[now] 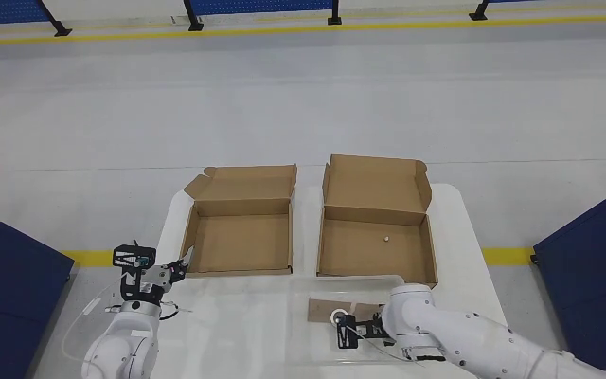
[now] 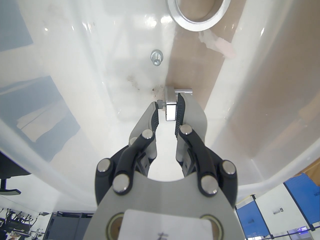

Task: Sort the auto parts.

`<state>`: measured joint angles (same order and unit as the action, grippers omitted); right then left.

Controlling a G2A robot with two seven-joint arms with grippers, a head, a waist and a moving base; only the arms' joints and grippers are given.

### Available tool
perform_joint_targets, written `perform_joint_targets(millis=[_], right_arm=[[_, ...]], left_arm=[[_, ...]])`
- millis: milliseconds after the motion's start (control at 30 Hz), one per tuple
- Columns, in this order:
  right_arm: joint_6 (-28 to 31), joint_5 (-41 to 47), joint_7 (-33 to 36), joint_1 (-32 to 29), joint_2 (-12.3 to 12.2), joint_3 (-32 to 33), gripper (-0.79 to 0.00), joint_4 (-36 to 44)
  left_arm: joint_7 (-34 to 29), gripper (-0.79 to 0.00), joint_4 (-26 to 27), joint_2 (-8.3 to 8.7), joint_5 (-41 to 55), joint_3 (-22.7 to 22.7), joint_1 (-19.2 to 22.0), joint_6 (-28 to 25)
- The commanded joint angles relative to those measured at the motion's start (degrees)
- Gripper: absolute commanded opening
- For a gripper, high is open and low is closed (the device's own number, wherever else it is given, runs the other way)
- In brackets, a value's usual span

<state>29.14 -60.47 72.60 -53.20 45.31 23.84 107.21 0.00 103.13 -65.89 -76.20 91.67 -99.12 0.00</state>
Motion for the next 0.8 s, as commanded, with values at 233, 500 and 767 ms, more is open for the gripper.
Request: perform_joint_targets(millis=[233,500,767], right_arm=[[-0.06,-1.77,-0.23,-1.14,-0.13,1.22,-0.785,1.53],[-0.59,-2.75,0.79,-2.37,-0.52,2.78,-0.785,2.69],[1.41,-1.78,-3.77,-3.92,-1.35,5.55,-0.785,2.3]], left_arm=[[0.0,0.0,0.0,0.0,0.0,0.0,0.0,0.0],[0.0,0.0,0.0,0.0,0.0,0.0,0.0,0.0],[0.0,0.0,0.0,0.0,0.0,0.0,0.0,0.0]])
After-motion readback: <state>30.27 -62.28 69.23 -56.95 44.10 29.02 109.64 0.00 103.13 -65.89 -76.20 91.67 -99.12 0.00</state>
